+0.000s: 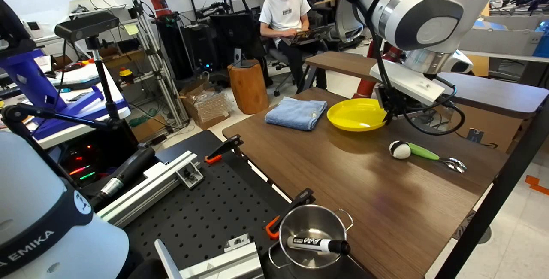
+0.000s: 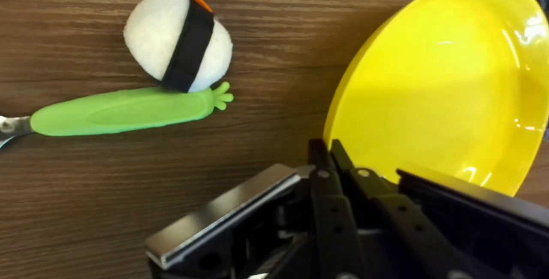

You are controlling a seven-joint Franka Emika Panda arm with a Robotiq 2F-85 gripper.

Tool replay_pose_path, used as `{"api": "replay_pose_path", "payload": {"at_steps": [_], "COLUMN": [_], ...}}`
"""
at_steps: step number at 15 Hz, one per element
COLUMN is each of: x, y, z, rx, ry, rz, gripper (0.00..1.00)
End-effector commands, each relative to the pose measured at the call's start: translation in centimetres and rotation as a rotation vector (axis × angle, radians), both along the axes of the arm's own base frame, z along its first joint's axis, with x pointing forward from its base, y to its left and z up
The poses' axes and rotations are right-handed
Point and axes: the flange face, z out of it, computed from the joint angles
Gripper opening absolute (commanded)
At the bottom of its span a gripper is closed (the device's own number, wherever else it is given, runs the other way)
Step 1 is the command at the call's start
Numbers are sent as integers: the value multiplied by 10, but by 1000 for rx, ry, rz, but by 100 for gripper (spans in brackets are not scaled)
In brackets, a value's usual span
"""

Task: Move the yellow plate backwards

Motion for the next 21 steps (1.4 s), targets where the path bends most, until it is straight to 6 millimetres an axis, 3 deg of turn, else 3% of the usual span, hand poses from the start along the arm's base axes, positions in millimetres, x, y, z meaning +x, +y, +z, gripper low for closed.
{"api": "replay_pose_path", "payload": {"at_steps": [1,9,10,11,16,21], "x": [15,27,28,29,30,28], "y": [-2,-7,-7,-7,-10,-13], "z": [-9,-21,-21,-22,-21,-7], "rx": [-48,-104,-109,-121,-144,-134], "ry": [2,5,6,7,26,28], "rz": [-17,-3,-3,-1,7,19], "gripper": [1,1,28,29,65,100]}}
